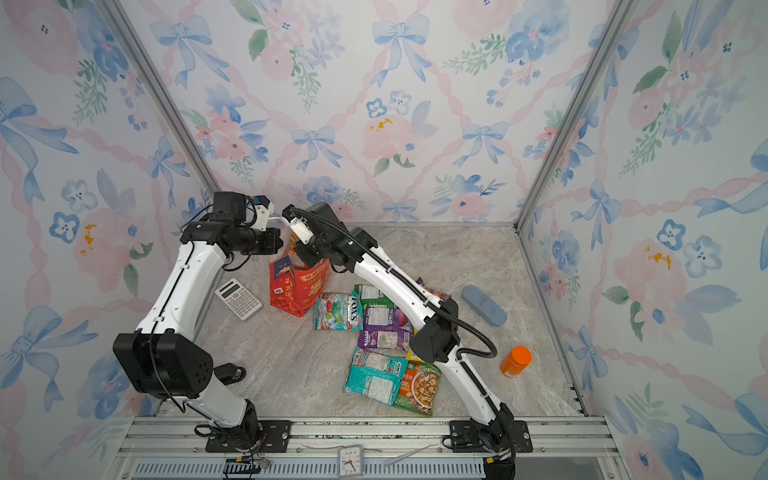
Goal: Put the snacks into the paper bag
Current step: 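Lower the orange packet into the bag and open the right gripper, then withdraw the right gripper from the bag toward the snack pile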
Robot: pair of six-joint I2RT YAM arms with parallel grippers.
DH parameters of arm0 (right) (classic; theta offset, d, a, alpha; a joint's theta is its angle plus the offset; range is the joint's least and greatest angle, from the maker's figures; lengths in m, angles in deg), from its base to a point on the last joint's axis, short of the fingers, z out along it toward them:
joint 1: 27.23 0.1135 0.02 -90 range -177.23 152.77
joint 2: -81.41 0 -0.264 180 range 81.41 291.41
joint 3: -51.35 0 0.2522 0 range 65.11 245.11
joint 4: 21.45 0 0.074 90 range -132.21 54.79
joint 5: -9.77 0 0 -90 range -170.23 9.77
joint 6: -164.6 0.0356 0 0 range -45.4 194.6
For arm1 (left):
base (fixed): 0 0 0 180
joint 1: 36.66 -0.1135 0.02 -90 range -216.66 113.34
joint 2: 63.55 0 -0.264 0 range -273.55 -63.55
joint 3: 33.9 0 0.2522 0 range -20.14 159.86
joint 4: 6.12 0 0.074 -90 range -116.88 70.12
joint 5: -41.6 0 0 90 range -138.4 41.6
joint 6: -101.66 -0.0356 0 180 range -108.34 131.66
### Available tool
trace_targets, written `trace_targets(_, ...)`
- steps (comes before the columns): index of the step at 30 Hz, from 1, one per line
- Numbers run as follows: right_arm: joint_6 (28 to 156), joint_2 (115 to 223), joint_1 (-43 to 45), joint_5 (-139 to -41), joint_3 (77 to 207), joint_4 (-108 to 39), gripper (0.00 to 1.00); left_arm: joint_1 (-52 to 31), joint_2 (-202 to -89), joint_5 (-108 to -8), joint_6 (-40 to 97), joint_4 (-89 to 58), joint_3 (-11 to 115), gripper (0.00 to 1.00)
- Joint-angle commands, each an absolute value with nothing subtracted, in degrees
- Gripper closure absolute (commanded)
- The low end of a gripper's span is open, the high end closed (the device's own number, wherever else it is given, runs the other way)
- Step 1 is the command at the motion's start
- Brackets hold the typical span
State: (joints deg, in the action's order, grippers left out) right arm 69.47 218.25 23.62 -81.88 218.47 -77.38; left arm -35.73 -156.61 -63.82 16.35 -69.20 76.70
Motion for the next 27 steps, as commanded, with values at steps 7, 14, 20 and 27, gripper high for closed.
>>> trace_targets(7, 69.5, 213.8, 24.1, -78.4, 221.1, -72.8, 0.41, -36.0, -156.7, -64.5, 16.0, -69.8, 75.6, 1.00)
trace_targets(14, 71.7, 203.7, 23.8, -75.0, 212.4, -71.1, 0.19, -36.1, -156.5, -63.5, 16.2, -69.7, 75.4, 1.00)
trace_targets(20, 74.1, 192.3, 23.2, -73.3, 199.2, -69.1, 0.04, -36.2, -156.6, -62.9, 16.6, -69.4, 74.9, 1.00)
trace_targets(27, 78.9, 173.6, 21.1, -73.3, 170.5, -60.9, 0.01, -36.7, -156.6, -60.9, 17.2, -69.0, 74.5, 1.00)
